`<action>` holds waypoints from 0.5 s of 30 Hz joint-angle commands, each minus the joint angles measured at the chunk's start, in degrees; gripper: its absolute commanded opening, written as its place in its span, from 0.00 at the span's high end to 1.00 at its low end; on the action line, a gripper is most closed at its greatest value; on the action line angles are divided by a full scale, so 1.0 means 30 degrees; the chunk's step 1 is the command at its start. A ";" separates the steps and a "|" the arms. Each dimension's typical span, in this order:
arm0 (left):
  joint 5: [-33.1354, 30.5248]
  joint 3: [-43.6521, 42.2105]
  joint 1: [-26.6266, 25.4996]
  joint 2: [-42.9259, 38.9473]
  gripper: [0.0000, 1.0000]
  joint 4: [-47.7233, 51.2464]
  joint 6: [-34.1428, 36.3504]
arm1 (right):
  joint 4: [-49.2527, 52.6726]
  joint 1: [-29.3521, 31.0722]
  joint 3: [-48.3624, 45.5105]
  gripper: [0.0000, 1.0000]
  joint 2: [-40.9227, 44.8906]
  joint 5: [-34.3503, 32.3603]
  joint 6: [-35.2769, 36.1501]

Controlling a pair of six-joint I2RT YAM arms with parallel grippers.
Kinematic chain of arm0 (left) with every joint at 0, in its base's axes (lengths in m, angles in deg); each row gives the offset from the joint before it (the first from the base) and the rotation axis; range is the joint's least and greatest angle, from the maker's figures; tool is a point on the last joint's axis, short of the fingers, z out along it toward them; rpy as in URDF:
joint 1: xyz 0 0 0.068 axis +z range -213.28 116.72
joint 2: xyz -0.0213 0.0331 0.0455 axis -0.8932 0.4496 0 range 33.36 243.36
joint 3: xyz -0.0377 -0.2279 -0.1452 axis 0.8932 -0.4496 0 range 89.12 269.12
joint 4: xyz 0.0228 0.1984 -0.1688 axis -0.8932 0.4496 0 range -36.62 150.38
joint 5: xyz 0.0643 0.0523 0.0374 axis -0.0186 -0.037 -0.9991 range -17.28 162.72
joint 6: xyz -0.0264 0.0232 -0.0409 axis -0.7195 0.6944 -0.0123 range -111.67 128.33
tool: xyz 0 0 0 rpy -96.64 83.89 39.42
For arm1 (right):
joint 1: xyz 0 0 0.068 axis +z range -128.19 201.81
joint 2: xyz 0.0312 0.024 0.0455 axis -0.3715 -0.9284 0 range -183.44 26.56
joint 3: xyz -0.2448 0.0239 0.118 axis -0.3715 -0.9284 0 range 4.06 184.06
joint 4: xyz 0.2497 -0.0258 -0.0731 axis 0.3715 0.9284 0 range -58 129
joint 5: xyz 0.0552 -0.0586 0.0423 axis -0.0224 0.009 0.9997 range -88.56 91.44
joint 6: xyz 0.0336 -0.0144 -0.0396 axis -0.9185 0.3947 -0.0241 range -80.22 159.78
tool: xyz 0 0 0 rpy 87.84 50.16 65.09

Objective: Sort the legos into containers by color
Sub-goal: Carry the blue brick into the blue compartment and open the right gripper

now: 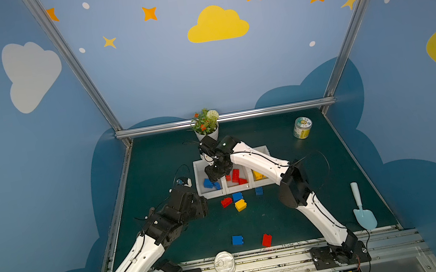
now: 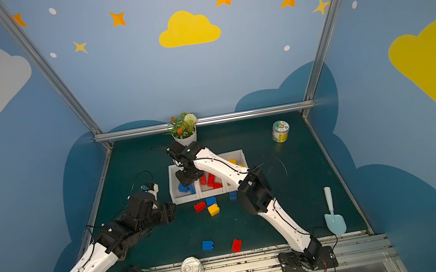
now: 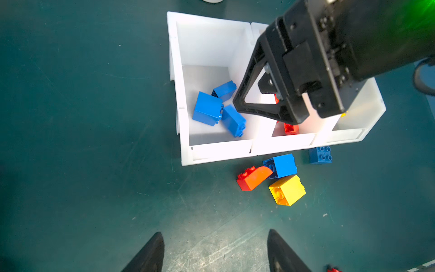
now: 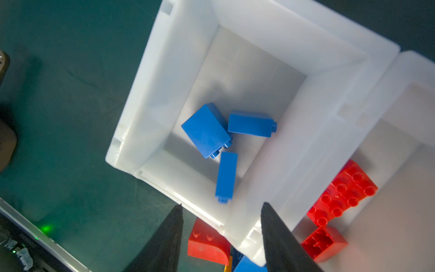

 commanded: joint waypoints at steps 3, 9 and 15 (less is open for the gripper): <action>0.0061 -0.0115 0.0072 -0.0172 0.31 0.0359 -0.0058 | 0.0193 0.0014 0.0430 0.45 0.0486 0.0672 0.0197; 0.0216 -0.0144 0.0081 -0.0188 0.30 0.0337 0.0082 | -0.0209 0.0015 0.0411 0.45 0.1048 0.1097 0.0343; 0.1517 -0.0057 0.0050 0.0153 0.30 -0.0017 0.1425 | -0.0440 -0.0016 0.0435 0.46 0.2635 0.0807 0.0911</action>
